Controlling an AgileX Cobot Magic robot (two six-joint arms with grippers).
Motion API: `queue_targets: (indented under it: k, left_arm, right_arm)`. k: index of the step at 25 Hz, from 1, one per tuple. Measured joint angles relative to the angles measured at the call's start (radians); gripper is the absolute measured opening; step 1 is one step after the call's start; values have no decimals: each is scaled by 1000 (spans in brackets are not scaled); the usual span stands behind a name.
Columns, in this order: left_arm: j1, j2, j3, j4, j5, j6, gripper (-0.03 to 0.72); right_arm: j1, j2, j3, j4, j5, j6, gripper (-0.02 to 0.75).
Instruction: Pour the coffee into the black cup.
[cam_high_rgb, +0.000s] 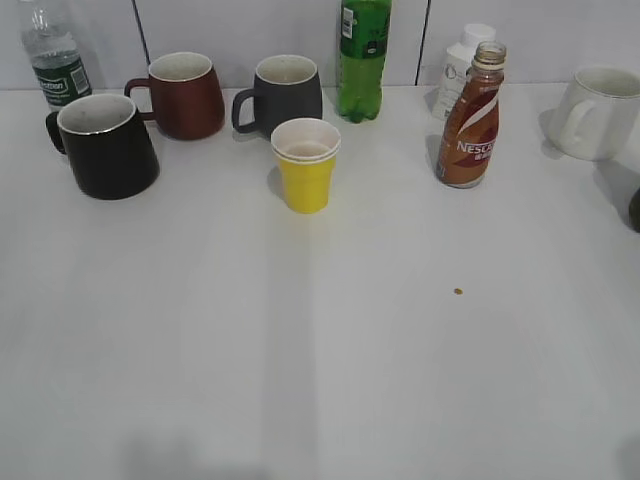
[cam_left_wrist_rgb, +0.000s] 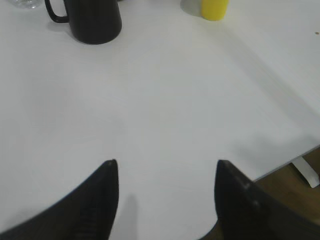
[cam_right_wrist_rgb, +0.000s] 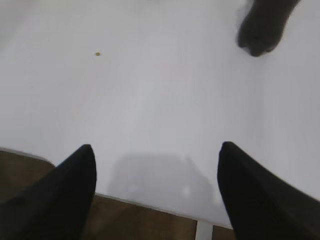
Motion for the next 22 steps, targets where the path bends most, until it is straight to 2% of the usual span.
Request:
queue_targets:
  k: [5, 17, 19, 22]
  left_arm:
    - [0, 0, 0, 0, -1, 0, 405]
    - [0, 0, 0, 0, -1, 0, 344]
    - [10, 0, 0, 0, -1, 0, 333]
    - [66, 0, 0, 0, -1, 0, 316]
  right_arm:
    - [0, 0, 0, 64, -1, -57, 590]
    - [0, 0, 0, 66, -2, -63, 589]
    - [0, 0, 0, 66, -2, -64, 589]
    - [-4, 0, 0, 66, -2, -64, 589]
